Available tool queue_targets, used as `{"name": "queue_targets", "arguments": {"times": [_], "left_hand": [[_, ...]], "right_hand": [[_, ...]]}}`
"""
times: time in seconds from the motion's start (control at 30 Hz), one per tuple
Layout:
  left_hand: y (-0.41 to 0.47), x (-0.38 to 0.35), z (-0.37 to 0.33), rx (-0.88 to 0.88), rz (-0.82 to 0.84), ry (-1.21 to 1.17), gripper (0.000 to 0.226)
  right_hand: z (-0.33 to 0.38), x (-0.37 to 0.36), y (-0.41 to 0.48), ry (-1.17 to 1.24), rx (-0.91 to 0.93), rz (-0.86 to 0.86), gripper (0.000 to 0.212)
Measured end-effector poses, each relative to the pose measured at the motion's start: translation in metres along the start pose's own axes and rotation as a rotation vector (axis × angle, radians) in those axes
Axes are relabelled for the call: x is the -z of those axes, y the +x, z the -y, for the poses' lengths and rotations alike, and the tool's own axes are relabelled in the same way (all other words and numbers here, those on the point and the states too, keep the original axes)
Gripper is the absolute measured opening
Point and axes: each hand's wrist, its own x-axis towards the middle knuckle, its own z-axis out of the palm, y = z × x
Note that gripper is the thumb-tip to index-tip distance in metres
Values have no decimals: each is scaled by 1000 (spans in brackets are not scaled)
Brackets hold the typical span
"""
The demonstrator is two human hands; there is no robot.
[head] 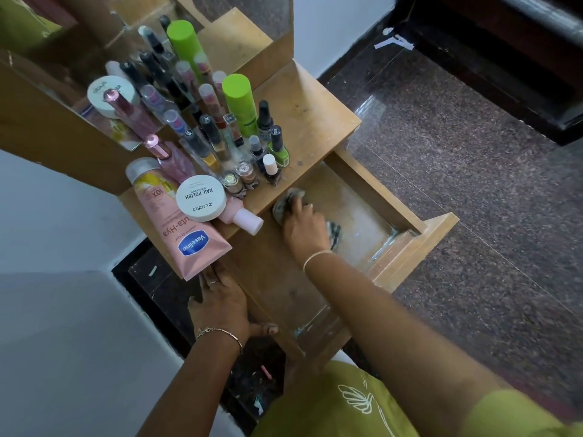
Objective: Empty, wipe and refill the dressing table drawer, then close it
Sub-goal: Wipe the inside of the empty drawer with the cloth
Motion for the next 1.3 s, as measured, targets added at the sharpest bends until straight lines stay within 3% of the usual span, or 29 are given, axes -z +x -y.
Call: {"name": "queue_targets", "arguments": {"times": [0.23,0.5,0.7,0.83,1.1,1.3], "left_hand": [[-4,1,2,-7,-10,-20,154],[-11,5,1,-25,-4,-32,156],[-7,9,3,-2,16,7,153],[-8,7,-2,4,44,27,151],[-5,6,-5,31,53,76,152],[-4,10,-10,50,67,159,152]], "right_hand": [[52,-25,-55,-85,470,91,43],[-20,-17,-100,-325,787,363,35],[-12,-8,-85,-283,816,386,32],[-7,-11,-78,-175,728,343,34],[40,-19,-27,-115,555,63,40],[-9,-16,-13,-105,448,0,38]]}}
